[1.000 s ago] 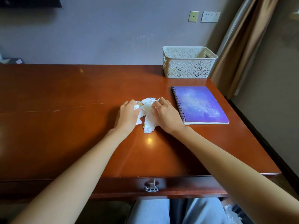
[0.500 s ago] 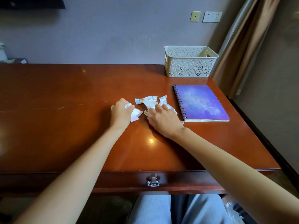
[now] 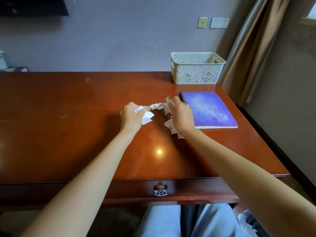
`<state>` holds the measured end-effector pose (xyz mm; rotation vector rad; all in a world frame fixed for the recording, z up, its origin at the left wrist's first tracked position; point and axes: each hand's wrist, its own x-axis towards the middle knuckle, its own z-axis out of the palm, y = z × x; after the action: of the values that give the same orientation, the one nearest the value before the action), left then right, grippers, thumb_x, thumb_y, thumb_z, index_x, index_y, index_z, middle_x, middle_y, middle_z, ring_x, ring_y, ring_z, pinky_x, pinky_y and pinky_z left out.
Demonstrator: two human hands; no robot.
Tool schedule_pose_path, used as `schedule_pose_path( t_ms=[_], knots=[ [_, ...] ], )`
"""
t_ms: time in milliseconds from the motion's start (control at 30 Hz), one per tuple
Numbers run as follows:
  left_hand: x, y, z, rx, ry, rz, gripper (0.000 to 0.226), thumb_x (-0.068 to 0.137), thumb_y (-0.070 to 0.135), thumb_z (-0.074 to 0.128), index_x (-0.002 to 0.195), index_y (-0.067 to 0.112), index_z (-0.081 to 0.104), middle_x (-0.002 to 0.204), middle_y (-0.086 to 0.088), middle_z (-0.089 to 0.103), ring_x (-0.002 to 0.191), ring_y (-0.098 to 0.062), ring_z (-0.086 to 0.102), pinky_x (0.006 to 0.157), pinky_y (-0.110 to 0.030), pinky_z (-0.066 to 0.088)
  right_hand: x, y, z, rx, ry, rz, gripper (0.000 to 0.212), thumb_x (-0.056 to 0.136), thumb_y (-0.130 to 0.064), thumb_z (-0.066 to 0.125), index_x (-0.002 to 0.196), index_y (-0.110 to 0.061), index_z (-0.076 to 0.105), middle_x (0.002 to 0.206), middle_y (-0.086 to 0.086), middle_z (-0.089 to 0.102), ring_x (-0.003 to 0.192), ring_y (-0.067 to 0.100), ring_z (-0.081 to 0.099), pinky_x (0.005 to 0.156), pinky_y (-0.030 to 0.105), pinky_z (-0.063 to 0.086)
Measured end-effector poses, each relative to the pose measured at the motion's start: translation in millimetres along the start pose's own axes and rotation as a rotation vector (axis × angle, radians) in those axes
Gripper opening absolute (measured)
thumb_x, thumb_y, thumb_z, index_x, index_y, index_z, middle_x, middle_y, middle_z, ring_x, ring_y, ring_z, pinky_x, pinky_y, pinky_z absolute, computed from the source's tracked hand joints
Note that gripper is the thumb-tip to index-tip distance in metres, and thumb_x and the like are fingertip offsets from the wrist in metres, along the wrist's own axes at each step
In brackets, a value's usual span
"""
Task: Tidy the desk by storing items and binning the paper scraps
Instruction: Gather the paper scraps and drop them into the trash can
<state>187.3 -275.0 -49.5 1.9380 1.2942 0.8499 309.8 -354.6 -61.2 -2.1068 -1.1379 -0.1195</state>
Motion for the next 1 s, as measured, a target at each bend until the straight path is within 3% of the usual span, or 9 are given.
schedule_pose_path(
  t_ms=[133, 267, 400, 533, 633, 700, 800, 900, 1000],
  knots=[
    [-1.7, 9.7, 0.5, -0.072, 0.011, -0.022, 0.029, 0.091, 0.018, 0.057, 0.116, 0.002, 0.058, 0.117, -0.014, 0.061, 0.099, -0.023, 0.059, 0.07, -0.031, 0.055, 12.4, 3.3, -0.4, 0.281, 0.047, 0.199, 0.028, 0.099, -0.023, 0.04, 0.095, 0.0, 0.055, 0.084, 0.024, 0.063, 0.079, 0.043, 0.059, 0.065, 0.041, 0.048],
    [-6.2, 22.2, 1.9, -0.149, 0.0, -0.037, 0.027, 0.091, 0.016, 0.057, 0.115, 0.005, 0.058, 0.106, -0.006, 0.057, 0.088, -0.016, 0.053, 0.046, -0.013, 0.044, 15.0, 4.4, -21.4, 0.332, 0.063, 0.243, 0.025, 0.097, -0.014, 0.043, 0.086, 0.005, 0.054, 0.072, 0.011, 0.049, 0.06, 0.024, 0.044, 0.052, 0.027, 0.025],
    [-12.1, 38.5, 10.0, -0.24, -0.007, -0.048, 0.022, 0.09, 0.014, 0.058, 0.109, 0.005, 0.06, 0.097, -0.005, 0.055, 0.071, -0.018, 0.055, 0.045, -0.016, 0.044, 18.5, 15.3, -39.2, 0.474, 0.108, 0.269, 0.027, 0.092, -0.016, 0.049, 0.067, -0.01, 0.044, 0.059, 0.003, 0.043, 0.055, 0.017, 0.038, 0.047, 0.027, 0.027],
    [-25.1, 58.7, 22.6, -0.3, -0.037, -0.03, 0.022, 0.091, 0.015, 0.056, 0.109, 0.004, 0.059, 0.094, -0.005, 0.054, 0.061, -0.011, 0.05, 0.033, -0.008, 0.038, 14.3, 32.2, -55.7, 0.643, 0.09, 0.399, 0.029, 0.084, -0.024, 0.053, 0.059, -0.012, 0.047, 0.063, 0.014, 0.055, 0.047, 0.014, 0.033, 0.047, 0.026, 0.025],
    [-34.7, 78.3, 35.9, -0.358, -0.047, -0.017, 0.019, 0.09, 0.017, 0.056, 0.106, 0.007, 0.059, 0.096, -0.005, 0.056, 0.079, -0.017, 0.054, 0.044, -0.014, 0.039, 1.0, 47.7, -78.0, 0.657, 0.118, 0.389, 0.036, 0.089, -0.021, 0.051, 0.053, -0.016, 0.047, 0.053, 0.008, 0.057, 0.029, 0.002, 0.034, 0.046, 0.023, 0.027],
    [-46.2, 96.7, 51.1, -0.427, -0.086, -0.003, 0.007, 0.088, 0.015, 0.058, 0.093, 0.01, 0.06, 0.087, -0.004, 0.056, 0.077, -0.02, 0.053, 0.047, -0.019, 0.04, -10.4, 60.7, -96.4, 0.634, 0.184, 0.364, 0.035, 0.089, -0.019, 0.051, 0.054, -0.016, 0.048, 0.051, 0.005, 0.057, 0.026, 0.001, 0.036, 0.045, 0.022, 0.029],
    [-75.4, 129.5, 82.9, -0.538, -0.175, 0.041, 0.022, 0.082, 0.013, 0.062, 0.064, 0.018, 0.05, 0.068, -0.006, 0.053, 0.058, -0.024, 0.048, 0.04, -0.02, 0.041, -33.2, 88.2, -127.0, 0.606, 0.329, 0.366, 0.028, 0.086, -0.017, 0.052, 0.058, -0.014, 0.052, 0.055, 0.001, 0.057, 0.034, 0.002, 0.047, 0.045, 0.019, 0.035],
    [-117.3, 161.3, 122.1, -0.562, -0.27, 0.087, 0.017, 0.073, 0.024, 0.063, 0.062, 0.021, 0.051, 0.077, -0.024, 0.061, 0.064, -0.034, 0.055, 0.056, -0.037, 0.052, -62.3, 125.7, -161.6, 0.594, 0.505, 0.421, 0.024, 0.087, -0.02, 0.052, 0.065, -0.011, 0.055, 0.062, 0.004, 0.056, 0.052, 0.012, 0.051, 0.045, 0.015, 0.039],
    [-169.7, 190.2, 165.7, -0.581, -0.406, 0.148, 0.021, 0.078, 0.016, 0.062, 0.062, 0.022, 0.05, 0.064, -0.01, 0.058, 0.064, -0.029, 0.054, 0.059, -0.039, 0.047, -101.3, 168.9, -194.9, 0.543, 0.618, 0.498, 0.025, 0.093, -0.019, 0.049, 0.069, -0.011, 0.054, 0.061, 0.0, 0.055, 0.046, 0.004, 0.05, 0.045, 0.014, 0.039]
  ],
)
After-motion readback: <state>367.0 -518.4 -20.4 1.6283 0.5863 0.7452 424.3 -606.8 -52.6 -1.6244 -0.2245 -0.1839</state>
